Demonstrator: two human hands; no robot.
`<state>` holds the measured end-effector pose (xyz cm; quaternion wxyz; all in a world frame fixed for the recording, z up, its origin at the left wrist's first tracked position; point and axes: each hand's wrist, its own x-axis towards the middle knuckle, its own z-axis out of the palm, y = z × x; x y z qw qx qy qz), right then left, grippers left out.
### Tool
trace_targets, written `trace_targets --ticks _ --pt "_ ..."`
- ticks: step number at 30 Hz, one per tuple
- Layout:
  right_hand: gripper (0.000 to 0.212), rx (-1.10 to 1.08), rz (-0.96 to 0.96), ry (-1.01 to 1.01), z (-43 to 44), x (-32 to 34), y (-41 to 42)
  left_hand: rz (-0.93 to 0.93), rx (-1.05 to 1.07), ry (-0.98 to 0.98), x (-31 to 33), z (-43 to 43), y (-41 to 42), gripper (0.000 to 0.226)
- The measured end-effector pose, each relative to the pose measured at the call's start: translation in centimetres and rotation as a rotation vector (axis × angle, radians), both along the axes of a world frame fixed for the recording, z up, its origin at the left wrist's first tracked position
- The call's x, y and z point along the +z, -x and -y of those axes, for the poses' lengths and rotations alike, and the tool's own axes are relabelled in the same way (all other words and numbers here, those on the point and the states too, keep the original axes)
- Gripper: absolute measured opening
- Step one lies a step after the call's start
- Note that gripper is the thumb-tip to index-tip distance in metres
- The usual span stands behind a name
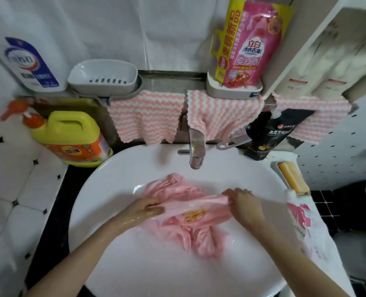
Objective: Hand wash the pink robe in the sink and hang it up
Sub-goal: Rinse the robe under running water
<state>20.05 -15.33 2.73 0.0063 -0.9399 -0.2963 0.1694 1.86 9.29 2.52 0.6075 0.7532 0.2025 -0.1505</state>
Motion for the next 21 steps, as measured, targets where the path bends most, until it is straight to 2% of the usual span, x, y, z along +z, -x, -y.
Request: trace_targets --ticks 1,3,4,5,7,8,10,12,13,14,15,16,17,18,19,20,21 --pt "0.037 -0.044 -0.02 0.012 0.5 0.2 -0.6 -0.05 -0.1 -0.138 0.1 -0.3 0.4 0.036" --pt "0.038 -0.129 -0.186 -0.046 0.9 0.6 -0.8 -0.12 -0.268 -0.627 -0.2 -1.0 0.7 0.019" --pt "0.042 -0.187 -0.31 -0.153 0.8 0.9 -0.7 -0.141 -0.272 -0.812 -0.1 -1.1 0.6 0.007" --pt "0.046 -0.281 -0.452 -0.321 0.5 1.6 -0.6 -0.13 -0.195 -0.93 0.2 -1.1 0.4 0.012" --pt "0.046 -0.52 -0.72 -0.71 -0.4 3.9 -0.5 -0.035 0.087 -0.941 1.6 -1.2 -0.8 0.012" --pt "0.042 -0.594 -0.785 -0.869 -0.9 5.2 -0.6 0.047 0.239 -0.903 2.6 -1.3 -1.4 0.011" --pt "0.036 -0.636 -0.751 -1.109 -1.7 7.3 -0.6 0.272 0.458 -0.834 4.5 -1.2 -2.4 0.015" --pt "0.033 -0.61 -0.566 -1.207 -2.0 7.8 -0.2 0.49 0.5 -0.742 5.3 -0.6 -2.4 0.027" --pt "0.031 -0.54 -0.408 -1.17 -1.7 7.4 0.2 0.554 0.455 -0.738 4.9 -0.2 -2.0 0.032" --pt "0.03 -0.396 -0.243 -1.046 -1.3 6.5 0.7 0.587 0.376 -0.774 3.8 0.3 -1.4 0.035" --pt "0.028 -0.204 -0.145 -0.828 -0.7 5.1 1.2 0.571 0.259 -0.823 2.3 0.7 -0.7 0.036" --pt "0.024 -0.004 -0.168 -0.566 0.0 3.4 1.6 0.488 0.07 -0.877 0.6 0.9 -0.1 0.036" --pt "0.024 0.146 -0.284 -0.259 0.6 2.1 2.2 0.336 -0.181 -0.928 -1.1 1.0 0.4 0.036" --pt "0.036 0.232 -0.418 -0.002 1.4 0.4 2.5 0.146 -0.461 -0.938 -2.5 1.1 0.9 0.039" --pt "0.051 0.268 -0.502 0.142 2.1 -0.9 2.8 -0.027 -0.642 -0.9 -3.7 1.0 1.3 0.046" --pt "0.057 0.233 -0.507 0.152 2.5 -2.0 2.7 -0.164 -0.632 -0.838 -4.5 0.9 1.5 0.046" --pt "0.052 0.148 -0.445 0.071 2.3 -2.5 2.5 -0.166 -0.469 -0.787 -5.2 0.5 1.4 0.043"
